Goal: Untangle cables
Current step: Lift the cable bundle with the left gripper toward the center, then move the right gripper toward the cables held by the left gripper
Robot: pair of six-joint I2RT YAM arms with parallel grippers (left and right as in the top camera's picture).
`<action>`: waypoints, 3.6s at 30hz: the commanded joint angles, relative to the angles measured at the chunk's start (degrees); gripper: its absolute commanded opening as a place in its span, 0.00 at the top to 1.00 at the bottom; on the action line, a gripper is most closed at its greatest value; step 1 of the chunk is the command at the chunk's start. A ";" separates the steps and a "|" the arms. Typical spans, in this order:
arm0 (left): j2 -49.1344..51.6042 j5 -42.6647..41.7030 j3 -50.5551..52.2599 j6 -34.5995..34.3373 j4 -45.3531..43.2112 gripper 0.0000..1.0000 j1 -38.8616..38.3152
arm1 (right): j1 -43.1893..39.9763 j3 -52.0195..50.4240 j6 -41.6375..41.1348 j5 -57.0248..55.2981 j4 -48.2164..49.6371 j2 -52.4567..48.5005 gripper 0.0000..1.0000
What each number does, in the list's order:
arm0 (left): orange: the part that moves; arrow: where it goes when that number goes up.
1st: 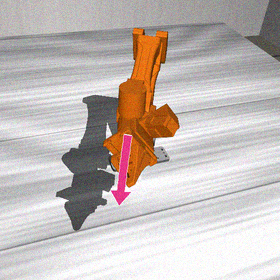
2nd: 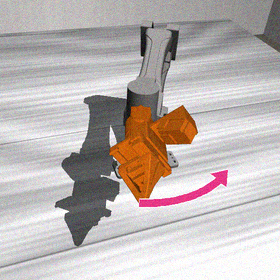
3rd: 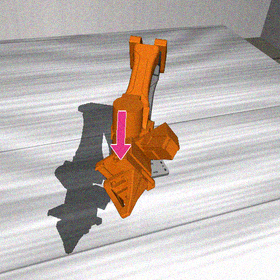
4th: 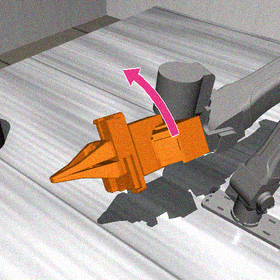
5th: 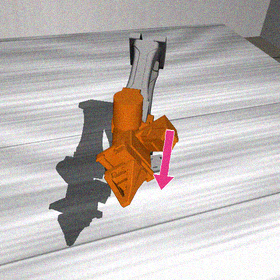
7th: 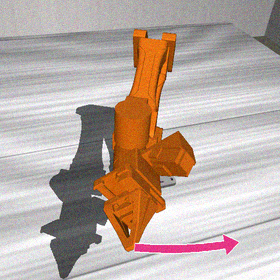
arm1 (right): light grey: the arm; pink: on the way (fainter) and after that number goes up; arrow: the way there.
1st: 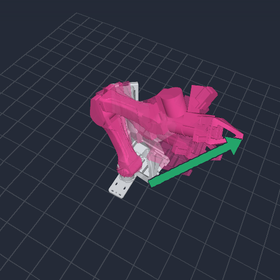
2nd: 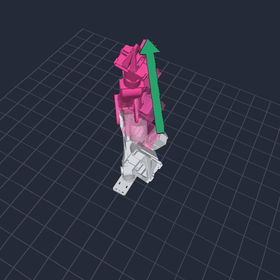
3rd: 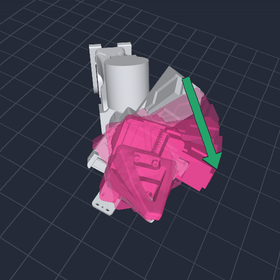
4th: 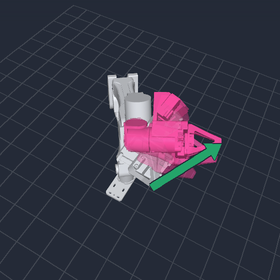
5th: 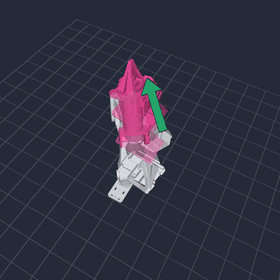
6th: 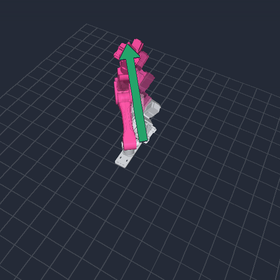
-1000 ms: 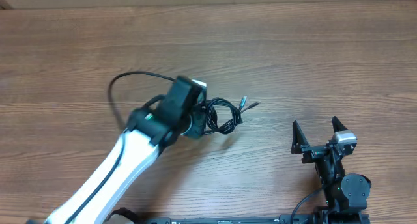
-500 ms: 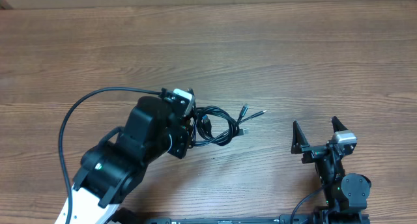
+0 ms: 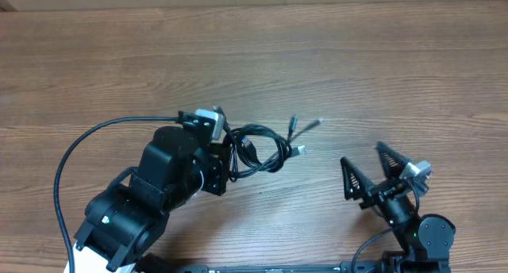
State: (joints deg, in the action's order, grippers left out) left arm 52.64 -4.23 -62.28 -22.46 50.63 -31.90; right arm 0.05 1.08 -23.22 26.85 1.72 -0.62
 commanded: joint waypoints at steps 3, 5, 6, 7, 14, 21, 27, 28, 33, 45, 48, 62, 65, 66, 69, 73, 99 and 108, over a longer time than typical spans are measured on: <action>-0.81 3.15 -0.48 -10.25 -2.84 0.96 -0.37 | 0.22 4.24 -17.88 12.85 -0.39 0.46 0.00; -0.81 2.78 -0.48 -11.78 -4.63 0.96 -0.37 | 0.22 6.82 -19.89 14.01 -2.84 0.46 0.00; -0.81 2.45 -0.48 -12.55 -5.38 0.96 -0.37 | 0.22 8.52 -20.59 14.03 -4.94 0.46 0.00; -0.81 1.38 -0.48 -12.72 -6.34 0.96 -0.37 | 0.22 11.28 -20.68 14.05 -8.41 0.44 0.00; -0.68 0.09 -0.48 -12.70 -9.18 0.96 -0.37 | 0.22 22.32 -20.44 16.09 -21.20 -1.90 0.00; -0.20 -1.38 -0.46 -12.70 -10.86 0.96 -0.37 | 0.22 28.52 -20.46 26.32 -23.32 -12.48 0.00; -0.15 -1.77 -0.46 -12.70 -11.45 0.96 -0.37 | 0.22 34.45 -20.41 30.77 -23.76 -22.82 0.00; -0.15 -1.77 -0.46 -12.72 -11.52 0.96 -0.37 | 0.24 35.63 -20.41 31.12 -23.76 -24.46 0.00; -0.15 -1.66 -0.46 -12.72 -11.91 0.96 -0.37 | 0.26 40.92 -20.24 31.76 -23.61 -30.32 0.00; 2.80 -1.55 -0.46 -18.18 -18.45 0.96 -0.37 | 0.26 53.29 -22.25 32.94 -22.36 -40.50 0.00; 4.35 -1.99 -0.46 -22.03 -21.05 0.96 -0.39 | 0.26 56.22 -23.12 35.43 -20.31 -43.32 0.00; 6.62 -6.03 -0.46 -26.05 -30.73 0.96 -0.39 | 4.52 56.41 -32.76 36.44 -15.26 -47.60 0.00; 7.23 -6.40 -0.46 -26.05 -30.97 0.96 -0.39 | 10.08 56.41 -32.79 35.60 -12.63 -48.15 0.08; 7.32 -6.71 -0.46 -26.03 -30.97 0.96 -0.42 | 12.31 56.41 -32.79 34.56 -12.04 -48.37 0.09; 7.69 -7.67 -0.46 -26.03 -30.99 0.96 -0.39 | 18.71 56.41 -32.74 29.62 -12.04 -49.20 0.09; 7.67 -8.41 -0.46 -25.99 -30.93 0.96 -0.39 | 24.98 56.41 -32.02 23.65 -12.07 -51.49 0.10; 7.67 -18.29 -0.46 -16.48 -24.00 0.96 -0.37 | 24.63 56.41 -28.59 16.92 -6.47 -53.51 0.14; 7.67 -21.16 -0.46 -11.65 -22.25 0.96 -0.37 | 24.61 56.41 -27.50 16.87 -4.22 -53.51 0.06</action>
State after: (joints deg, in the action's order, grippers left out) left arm 60.40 -20.78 -62.28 -39.33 28.49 -31.90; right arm 24.84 56.25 -52.27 45.41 -3.62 -54.70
